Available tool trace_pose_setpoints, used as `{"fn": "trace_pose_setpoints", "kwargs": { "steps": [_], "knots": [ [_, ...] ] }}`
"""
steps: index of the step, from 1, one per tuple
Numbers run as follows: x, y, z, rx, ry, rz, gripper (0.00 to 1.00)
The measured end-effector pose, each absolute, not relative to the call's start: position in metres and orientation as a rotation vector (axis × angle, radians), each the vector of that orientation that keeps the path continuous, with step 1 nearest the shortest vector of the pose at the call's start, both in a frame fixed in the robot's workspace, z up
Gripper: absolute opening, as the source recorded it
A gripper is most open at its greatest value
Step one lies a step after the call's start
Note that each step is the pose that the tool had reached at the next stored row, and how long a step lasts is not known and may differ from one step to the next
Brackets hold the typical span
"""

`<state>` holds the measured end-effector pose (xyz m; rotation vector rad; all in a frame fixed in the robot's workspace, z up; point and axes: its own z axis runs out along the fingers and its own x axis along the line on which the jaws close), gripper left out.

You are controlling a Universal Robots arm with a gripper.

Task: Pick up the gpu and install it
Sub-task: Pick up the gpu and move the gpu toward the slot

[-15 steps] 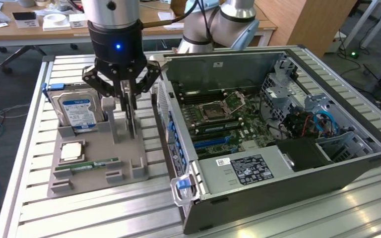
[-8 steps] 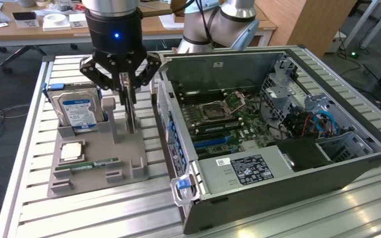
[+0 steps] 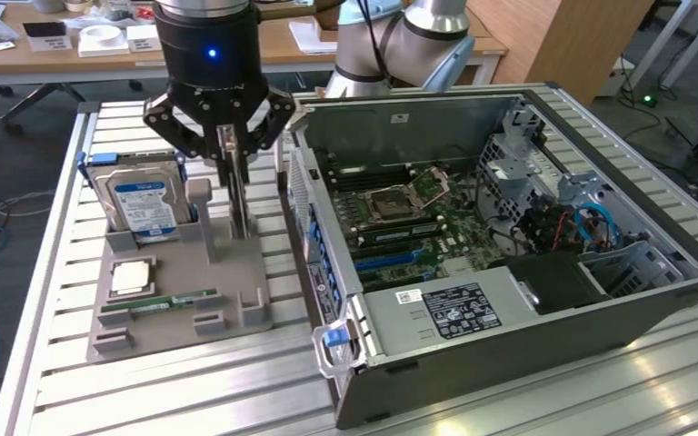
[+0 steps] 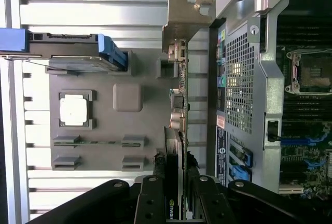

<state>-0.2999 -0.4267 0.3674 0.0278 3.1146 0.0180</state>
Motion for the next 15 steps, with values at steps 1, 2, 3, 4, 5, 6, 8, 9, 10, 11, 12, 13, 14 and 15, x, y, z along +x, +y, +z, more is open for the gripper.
{"fn": "trace_pose_setpoints", "kwargs": {
  "steps": [1,2,3,4,5,6,8,9,10,11,12,13,14,15],
  "knots": [
    [-0.2999,-0.4267,0.3682,0.028,3.115,0.018,0.26],
    [-0.2999,-0.4267,0.3689,0.028,3.115,0.018,0.26],
    [-0.2999,-0.4267,0.3693,0.028,3.114,0.018,0.26],
    [-0.2999,-0.4267,0.3697,0.028,3.115,0.018,0.26],
    [-0.2999,-0.4267,0.3702,0.028,3.115,0.017,0.26],
    [-0.2999,-0.4267,0.3706,0.028,3.115,0.017,0.26],
    [-0.2999,-0.4267,0.3712,0.028,3.114,0.017,0.26],
    [-0.2999,-0.4267,0.3716,0.028,3.115,0.017,0.26],
    [-0.2999,-0.4267,0.3721,0.028,3.115,0.017,0.26],
    [-0.2999,-0.4267,0.3728,0.028,3.115,0.016,0.26],
    [-0.2999,-0.4267,0.3735,0.028,3.115,0.016,0.26],
    [-0.2999,-0.4267,0.3743,0.028,3.115,0.016,0.26],
    [-0.2999,-0.4267,0.3749,0.028,3.115,0.016,0.26],
    [-0.2999,-0.4267,0.3757,0.028,3.115,0.016,0.26]
  ]
}}
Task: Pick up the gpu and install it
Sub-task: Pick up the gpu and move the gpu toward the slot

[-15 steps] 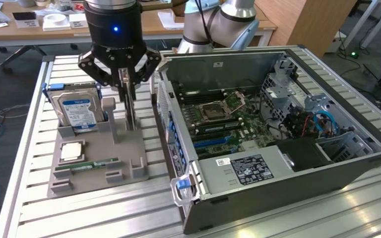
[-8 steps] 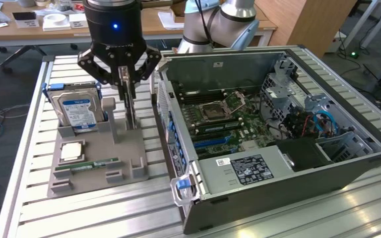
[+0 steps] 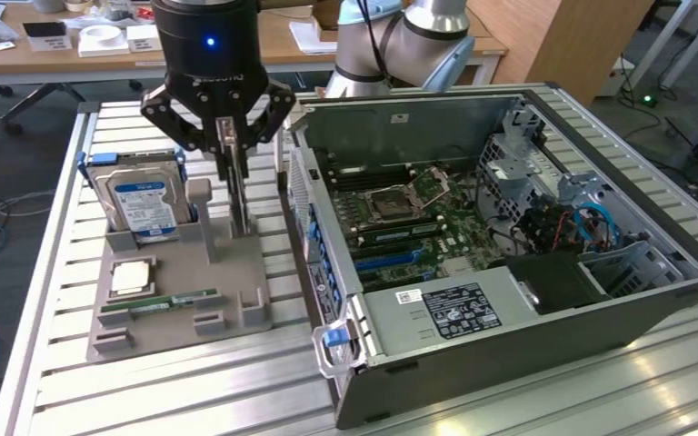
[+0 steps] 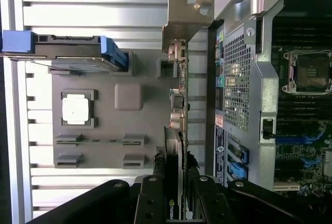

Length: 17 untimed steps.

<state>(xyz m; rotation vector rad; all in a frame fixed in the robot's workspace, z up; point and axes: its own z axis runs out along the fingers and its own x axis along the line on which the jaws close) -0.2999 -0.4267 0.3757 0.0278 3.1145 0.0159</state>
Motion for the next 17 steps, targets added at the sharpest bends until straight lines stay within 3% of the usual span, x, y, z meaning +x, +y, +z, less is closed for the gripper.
{"fn": "trace_pose_setpoints", "kwargs": {
  "steps": [17],
  "knots": [
    [-0.2999,-0.4267,0.3861,0.028,3.114,0.014,0.26]
  ]
}}
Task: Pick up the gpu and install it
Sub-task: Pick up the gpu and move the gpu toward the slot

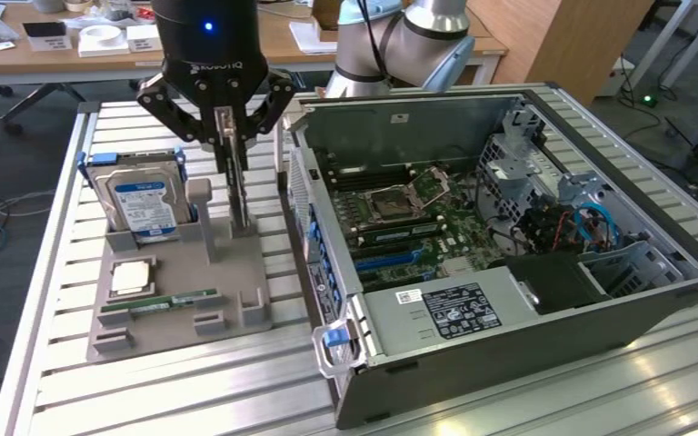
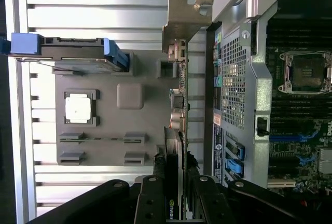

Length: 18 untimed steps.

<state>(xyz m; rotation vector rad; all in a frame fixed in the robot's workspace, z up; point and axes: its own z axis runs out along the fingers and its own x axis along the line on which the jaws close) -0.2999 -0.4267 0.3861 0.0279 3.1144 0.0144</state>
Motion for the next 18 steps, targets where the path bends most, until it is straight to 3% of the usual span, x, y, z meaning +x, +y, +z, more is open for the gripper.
{"fn": "trace_pose_setpoints", "kwargs": {
  "steps": [18],
  "knots": [
    [-0.3,-0.427,0.417,0.028,3.115,0.014,0.26]
  ]
}}
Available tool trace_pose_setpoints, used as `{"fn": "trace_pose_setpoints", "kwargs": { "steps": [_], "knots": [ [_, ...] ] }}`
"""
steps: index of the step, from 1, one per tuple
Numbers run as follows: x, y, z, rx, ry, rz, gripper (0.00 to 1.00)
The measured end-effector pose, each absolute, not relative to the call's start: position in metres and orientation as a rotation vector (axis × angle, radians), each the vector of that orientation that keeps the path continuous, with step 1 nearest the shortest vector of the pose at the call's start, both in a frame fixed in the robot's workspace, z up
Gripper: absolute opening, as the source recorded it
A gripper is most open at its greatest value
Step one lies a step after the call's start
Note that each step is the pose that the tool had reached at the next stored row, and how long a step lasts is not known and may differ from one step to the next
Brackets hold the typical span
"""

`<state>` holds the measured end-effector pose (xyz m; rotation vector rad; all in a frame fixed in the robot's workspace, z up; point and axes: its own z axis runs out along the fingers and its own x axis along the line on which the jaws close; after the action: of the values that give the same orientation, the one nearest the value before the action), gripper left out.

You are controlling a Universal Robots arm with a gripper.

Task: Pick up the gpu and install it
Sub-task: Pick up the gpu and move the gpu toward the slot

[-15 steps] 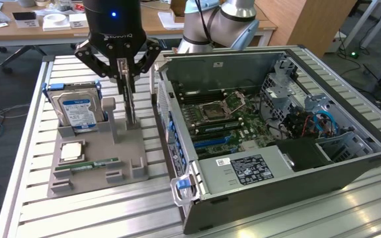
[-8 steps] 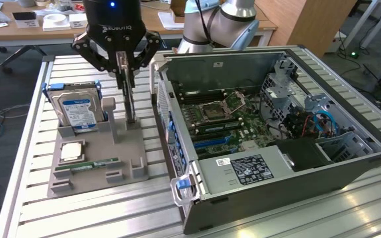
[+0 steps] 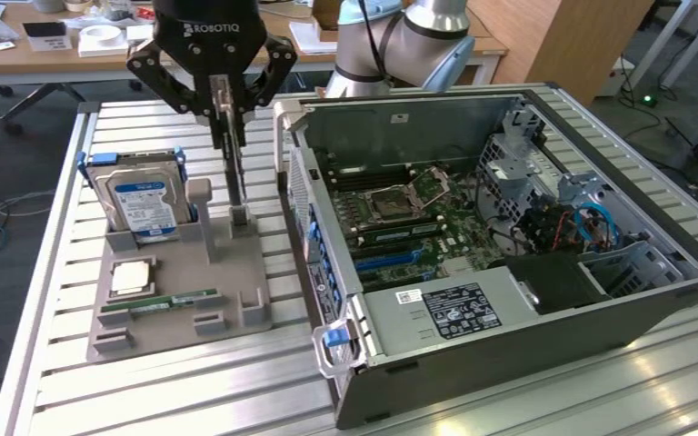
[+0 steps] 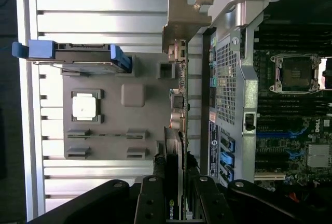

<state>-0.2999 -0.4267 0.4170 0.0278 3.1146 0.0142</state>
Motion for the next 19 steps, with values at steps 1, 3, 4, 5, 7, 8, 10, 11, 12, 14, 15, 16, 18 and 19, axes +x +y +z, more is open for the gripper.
{"fn": "trace_pose_setpoints", "kwargs": {
  "steps": [1,3,4,5,7,8,10,11,12,14,15,16,18,19],
  "knots": [
    [-0.2999,-0.4267,0.4184,0.028,3.114,0.014,0.26],
    [-0.2999,-0.4267,0.4187,0.028,3.114,0.015,0.26],
    [-0.2999,-0.4267,0.4187,0.028,3.114,0.014,0.26],
    [-0.2999,-0.4266,0.4188,0.028,3.115,0.014,0.26],
    [-0.2999,-0.4267,0.4188,0.028,3.115,0.014,0.26],
    [-0.2999,-0.4267,0.419,0.028,3.115,0.014,0.26],
    [-0.2999,-0.4267,0.4212,0.028,3.115,0.014,0.26],
    [-0.2999,-0.4267,0.4224,0.028,3.115,0.014,0.26],
    [-0.2999,-0.4267,0.4237,0.028,3.115,0.014,0.26],
    [-0.2999,-0.4267,0.4246,0.028,3.115,0.014,0.26],
    [-0.2999,-0.4267,0.4246,0.028,3.114,0.014,0.26],
    [-0.2999,-0.4267,0.4246,0.028,3.114,0.014,0.26],
    [-0.2999,-0.4266,0.4246,0.028,3.114,0.014,0.26],
    [-0.2999,-0.4267,0.4247,0.028,3.115,0.014,0.26]
  ]
}}
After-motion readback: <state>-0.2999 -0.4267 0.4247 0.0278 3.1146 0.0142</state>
